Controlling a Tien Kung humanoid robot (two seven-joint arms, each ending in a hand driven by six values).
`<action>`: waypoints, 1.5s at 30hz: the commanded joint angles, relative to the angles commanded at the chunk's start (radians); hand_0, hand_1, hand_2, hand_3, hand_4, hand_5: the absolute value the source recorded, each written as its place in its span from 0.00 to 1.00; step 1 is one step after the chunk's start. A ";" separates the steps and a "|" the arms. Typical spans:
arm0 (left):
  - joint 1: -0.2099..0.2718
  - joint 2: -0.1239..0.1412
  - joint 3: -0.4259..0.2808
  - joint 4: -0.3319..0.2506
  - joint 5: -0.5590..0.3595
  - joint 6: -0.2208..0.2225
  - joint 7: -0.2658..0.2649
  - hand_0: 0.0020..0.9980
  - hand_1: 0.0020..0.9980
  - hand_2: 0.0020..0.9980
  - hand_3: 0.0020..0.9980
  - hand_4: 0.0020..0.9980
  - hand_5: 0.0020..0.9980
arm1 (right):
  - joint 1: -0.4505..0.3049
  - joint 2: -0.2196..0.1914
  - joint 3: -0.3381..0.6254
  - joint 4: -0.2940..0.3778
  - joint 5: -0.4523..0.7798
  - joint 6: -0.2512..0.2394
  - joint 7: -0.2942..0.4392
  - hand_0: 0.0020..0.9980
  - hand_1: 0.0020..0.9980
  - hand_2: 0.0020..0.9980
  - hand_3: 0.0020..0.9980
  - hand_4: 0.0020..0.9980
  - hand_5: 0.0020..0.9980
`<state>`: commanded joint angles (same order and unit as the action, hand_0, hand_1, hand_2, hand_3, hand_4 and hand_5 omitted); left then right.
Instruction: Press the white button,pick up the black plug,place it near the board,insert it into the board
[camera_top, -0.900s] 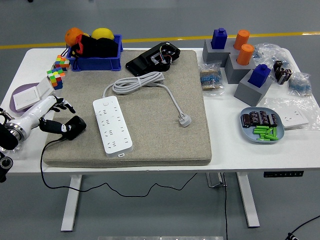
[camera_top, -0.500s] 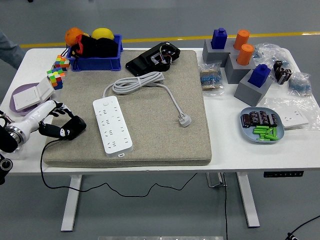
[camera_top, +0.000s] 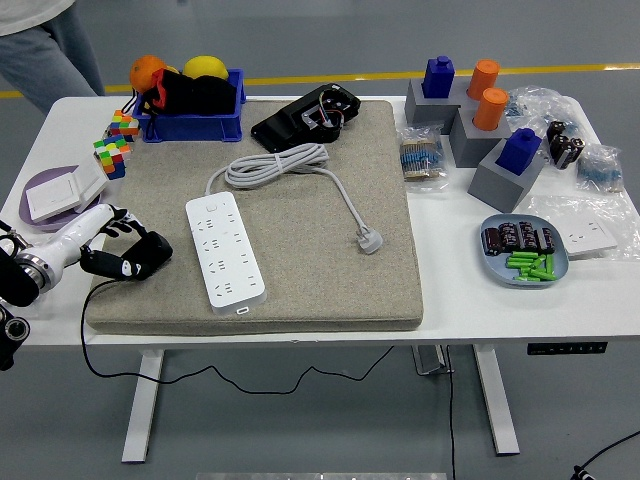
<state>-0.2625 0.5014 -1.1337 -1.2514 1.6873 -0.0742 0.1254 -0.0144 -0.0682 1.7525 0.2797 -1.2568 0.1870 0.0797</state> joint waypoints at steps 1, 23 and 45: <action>-0.001 0.000 0.001 0.003 -0.001 0.000 -0.001 0.72 0.77 0.74 0.50 0.91 0.02 | 0.000 0.000 0.001 0.000 0.000 0.000 0.000 0.72 0.71 0.69 0.63 0.74 0.44; -0.021 -0.022 0.017 0.047 -0.006 0.010 0.003 0.65 0.71 0.67 0.49 0.91 0.02 | -0.002 0.005 0.001 0.000 0.001 -0.001 0.000 0.73 0.71 0.69 0.63 0.74 0.44; -0.030 -0.032 0.023 0.057 -0.006 0.039 0.003 0.32 0.50 0.50 0.51 0.80 0.00 | -0.003 0.007 -0.003 0.001 0.005 -0.002 0.001 0.73 0.70 0.69 0.63 0.74 0.44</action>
<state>-0.2922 0.4696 -1.1109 -1.1945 1.6808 -0.0349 0.1279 -0.0171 -0.0612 1.7491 0.2811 -1.2522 0.1845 0.0810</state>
